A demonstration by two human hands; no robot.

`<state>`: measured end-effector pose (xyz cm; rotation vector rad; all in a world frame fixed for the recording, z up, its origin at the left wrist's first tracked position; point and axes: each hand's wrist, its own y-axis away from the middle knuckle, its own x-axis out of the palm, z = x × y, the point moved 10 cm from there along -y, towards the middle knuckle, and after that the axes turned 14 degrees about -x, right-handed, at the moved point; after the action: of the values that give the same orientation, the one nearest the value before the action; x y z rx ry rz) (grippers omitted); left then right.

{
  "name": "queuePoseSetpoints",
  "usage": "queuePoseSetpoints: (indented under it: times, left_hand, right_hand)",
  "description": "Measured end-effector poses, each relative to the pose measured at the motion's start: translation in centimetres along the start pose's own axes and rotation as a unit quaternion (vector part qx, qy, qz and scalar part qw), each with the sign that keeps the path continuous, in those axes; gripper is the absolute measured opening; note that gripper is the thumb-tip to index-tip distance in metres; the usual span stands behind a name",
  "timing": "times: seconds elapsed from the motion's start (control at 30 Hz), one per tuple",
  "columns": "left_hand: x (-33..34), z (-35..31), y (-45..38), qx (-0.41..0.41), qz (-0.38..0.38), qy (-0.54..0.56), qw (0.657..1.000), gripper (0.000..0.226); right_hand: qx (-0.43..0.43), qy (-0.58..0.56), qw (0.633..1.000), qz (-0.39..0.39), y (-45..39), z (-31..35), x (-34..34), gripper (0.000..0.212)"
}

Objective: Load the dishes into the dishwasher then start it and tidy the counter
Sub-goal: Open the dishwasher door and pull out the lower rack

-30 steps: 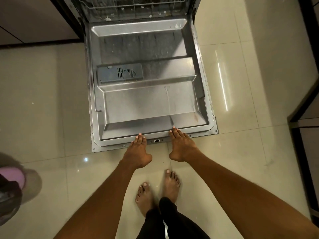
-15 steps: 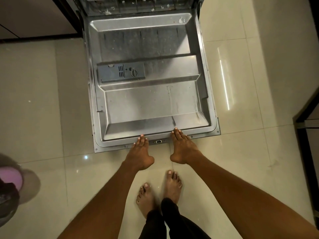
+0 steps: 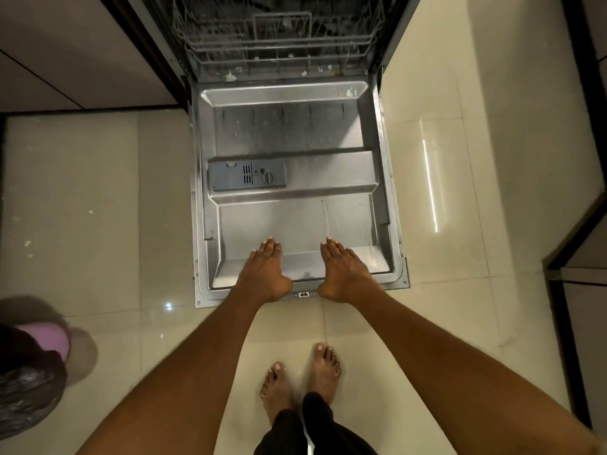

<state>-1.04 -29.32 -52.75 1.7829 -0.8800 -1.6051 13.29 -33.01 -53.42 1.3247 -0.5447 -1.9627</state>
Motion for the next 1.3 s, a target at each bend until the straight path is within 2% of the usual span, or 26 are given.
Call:
queuePoseSetpoints:
  times: [0.37, 0.5, 0.63, 0.7, 1.0, 1.2, 1.3]
  left_hand:
    - [-21.5, -2.8, -4.8, 0.004, -0.072, -0.002, 0.997, 0.092]
    - [-29.1, -3.9, -8.3, 0.015, -0.098, 0.014, 0.995, 0.095]
    - [-35.1, -5.7, -12.2, 0.034, -0.124, 0.024, 0.991, 0.089]
    - [-37.3, -6.8, -14.3, 0.036, -0.132, 0.023, 0.990, 0.088]
    - [-43.2, -11.5, -22.5, 0.029, -0.168, 0.015, 0.985, 0.094]
    - [-41.2, -11.7, -25.8, 0.025, -0.102, -0.014, 0.994, 0.098]
    - [-39.8, -11.5, -26.1, 0.025, -0.111, -0.034, 0.993, 0.106]
  right_hand:
    - [-0.006, 0.042, 0.997, -0.069, -6.2, 0.7, -21.6, 0.100]
    - [0.001, 0.048, 0.991, -0.122, -10.1, 0.5, -29.9, 0.101]
    - [0.002, 0.023, 0.983, -0.180, -13.8, -0.1, -37.1, 0.101]
    - [0.008, 0.025, 0.983, -0.184, -15.8, -0.8, -39.5, 0.102]
    - [-0.001, 0.064, 0.981, -0.181, -23.6, -4.0, -44.0, 0.105]
    - [0.005, 0.050, 0.988, -0.148, -27.0, -6.0, -43.6, 0.111]
    - [0.013, 0.049, 0.988, -0.148, -27.4, -6.6, -42.6, 0.114]
